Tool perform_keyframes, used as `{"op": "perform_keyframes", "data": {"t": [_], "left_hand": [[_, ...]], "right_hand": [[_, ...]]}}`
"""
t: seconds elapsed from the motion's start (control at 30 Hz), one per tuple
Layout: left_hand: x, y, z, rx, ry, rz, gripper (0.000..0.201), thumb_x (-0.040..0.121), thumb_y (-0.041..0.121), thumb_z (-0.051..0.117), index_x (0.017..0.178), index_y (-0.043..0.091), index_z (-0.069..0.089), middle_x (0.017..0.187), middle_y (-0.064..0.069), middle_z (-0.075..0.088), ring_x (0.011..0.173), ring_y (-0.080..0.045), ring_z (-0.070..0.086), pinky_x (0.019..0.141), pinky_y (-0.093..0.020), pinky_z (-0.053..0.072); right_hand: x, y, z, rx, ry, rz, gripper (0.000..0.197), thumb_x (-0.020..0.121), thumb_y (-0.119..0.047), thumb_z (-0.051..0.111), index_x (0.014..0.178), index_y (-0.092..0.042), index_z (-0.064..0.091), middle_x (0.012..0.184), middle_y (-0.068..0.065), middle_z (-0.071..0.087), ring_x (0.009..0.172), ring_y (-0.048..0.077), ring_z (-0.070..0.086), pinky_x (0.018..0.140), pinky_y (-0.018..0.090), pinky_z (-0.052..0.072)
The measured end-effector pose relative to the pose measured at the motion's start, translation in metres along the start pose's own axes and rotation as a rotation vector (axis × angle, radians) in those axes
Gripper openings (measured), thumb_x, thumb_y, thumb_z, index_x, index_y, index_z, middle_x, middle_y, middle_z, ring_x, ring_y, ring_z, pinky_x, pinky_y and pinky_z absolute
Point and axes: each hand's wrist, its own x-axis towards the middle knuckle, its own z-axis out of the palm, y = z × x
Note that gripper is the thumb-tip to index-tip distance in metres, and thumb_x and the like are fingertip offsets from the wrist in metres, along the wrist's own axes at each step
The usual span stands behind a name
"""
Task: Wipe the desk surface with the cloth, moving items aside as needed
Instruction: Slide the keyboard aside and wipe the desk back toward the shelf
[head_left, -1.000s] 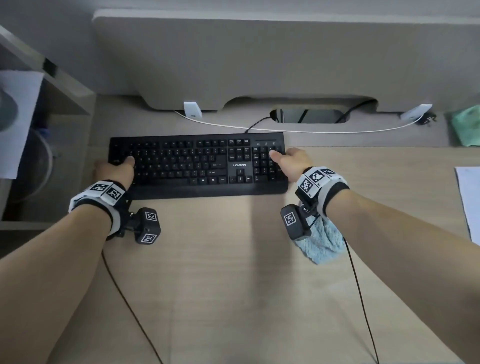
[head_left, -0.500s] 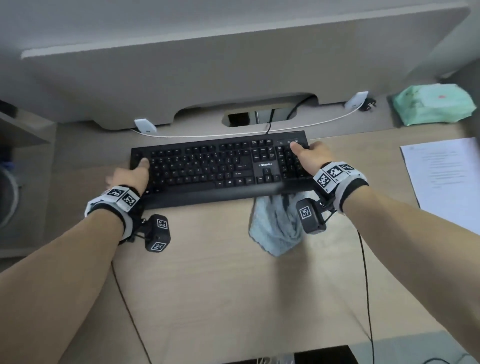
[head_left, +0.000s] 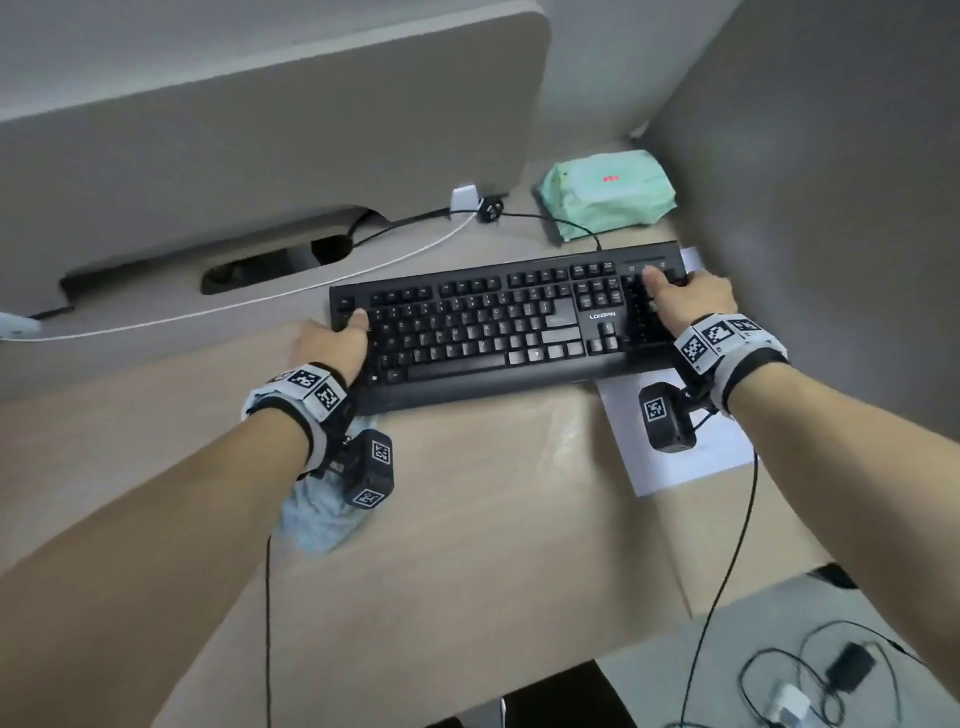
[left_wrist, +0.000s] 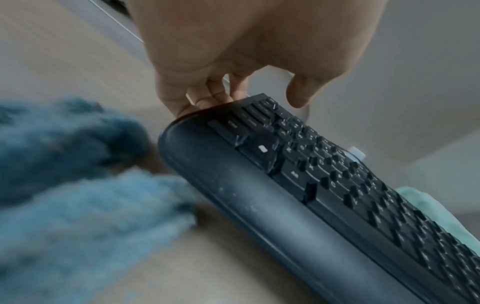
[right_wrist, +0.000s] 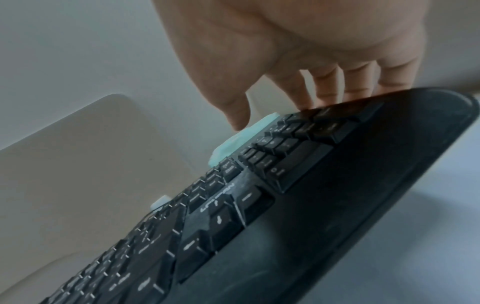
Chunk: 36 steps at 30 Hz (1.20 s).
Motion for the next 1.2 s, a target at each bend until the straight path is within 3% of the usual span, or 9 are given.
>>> {"op": "perform_keyframes", "data": {"t": [0.1,0.27,0.4,0.5,0.7,0.83,0.97,1.03,1.2], "left_hand": [[-0.013,0.021,0.034,-0.002,-0.025,0.019,0.07,0.087,0.057,0.054,0.13,0.002,0.047,0.13,-0.02,0.056,0.117,-0.04,0.054,0.098,-0.043,0.043],[-0.022,0.036,0.064,0.04,-0.033,0.017,0.066,0.087,0.055,0.055,0.123,0.0,0.051,0.123,-0.021,0.059,0.11,-0.039,0.057,0.084,-0.037,0.042],[-0.02,0.032,0.071,0.081,-0.05,0.003,0.068,0.086,0.057,0.054,0.121,-0.001,0.054,0.121,-0.021,0.06,0.108,-0.04,0.058,0.087,-0.038,0.044],[-0.022,0.031,0.074,0.121,-0.072,-0.011,0.067,0.088,0.056,0.053,0.12,-0.002,0.055,0.119,-0.021,0.061,0.105,-0.039,0.059,0.081,-0.035,0.043],[-0.024,0.027,0.073,0.162,-0.137,-0.008,0.058,0.088,0.057,0.054,0.1,0.0,0.061,0.102,-0.019,0.065,0.082,-0.032,0.058,0.071,-0.033,0.044],[-0.018,0.02,0.062,0.113,-0.177,0.023,0.06,0.083,0.06,0.057,0.092,0.002,0.066,0.092,-0.017,0.072,0.082,-0.035,0.069,0.08,-0.041,0.057],[-0.019,0.005,0.041,0.1,-0.146,0.124,0.045,0.084,0.052,0.057,0.091,0.008,0.065,0.088,-0.015,0.073,0.083,-0.034,0.07,0.083,-0.045,0.057],[-0.016,-0.011,0.019,0.134,-0.101,0.173,0.042,0.084,0.048,0.055,0.1,0.01,0.064,0.098,-0.014,0.071,0.092,-0.035,0.067,0.088,-0.044,0.055],[0.001,-0.073,-0.051,0.289,0.031,0.247,0.026,0.086,0.039,0.054,0.092,0.014,0.06,0.098,-0.015,0.068,0.091,-0.036,0.063,0.085,-0.039,0.053]], "right_hand": [[0.031,0.018,-0.014,-0.027,0.038,0.01,0.079,0.083,-0.067,0.051,0.129,-0.004,0.055,0.136,0.021,0.048,0.123,0.044,0.049,0.105,0.046,0.039],[0.059,0.03,-0.021,-0.055,0.026,-0.053,0.073,0.085,-0.064,0.055,0.121,-0.001,0.057,0.132,0.023,0.051,0.125,0.041,0.046,0.103,0.044,0.038],[0.068,0.035,-0.013,-0.018,-0.006,-0.069,0.07,0.083,-0.063,0.059,0.12,-0.003,0.056,0.128,0.021,0.055,0.122,0.04,0.05,0.1,0.045,0.042],[0.071,0.038,-0.007,0.007,-0.029,-0.051,0.069,0.082,-0.061,0.061,0.122,-0.005,0.054,0.128,0.019,0.057,0.121,0.039,0.051,0.099,0.044,0.042],[0.066,0.037,-0.001,-0.022,-0.014,-0.048,0.065,0.086,-0.052,0.061,0.127,-0.003,0.048,0.131,0.021,0.054,0.125,0.039,0.048,0.1,0.044,0.041],[0.04,0.024,0.007,-0.133,0.009,-0.121,0.062,0.09,-0.045,0.059,0.133,-0.002,0.045,0.141,0.021,0.045,0.131,0.04,0.039,0.106,0.047,0.036],[0.0,-0.005,0.019,-0.124,-0.02,-0.261,0.059,0.091,-0.043,0.06,0.135,-0.005,0.047,0.143,0.018,0.044,0.134,0.037,0.039,0.108,0.048,0.036],[-0.03,-0.026,0.035,-0.108,-0.071,-0.349,0.056,0.091,-0.044,0.06,0.132,-0.007,0.05,0.138,0.017,0.047,0.13,0.036,0.043,0.106,0.046,0.038],[-0.129,-0.076,0.096,-0.085,-0.29,-0.599,0.04,0.09,-0.041,0.062,0.117,-0.012,0.059,0.118,0.012,0.059,0.108,0.031,0.056,0.094,0.038,0.045]]}}
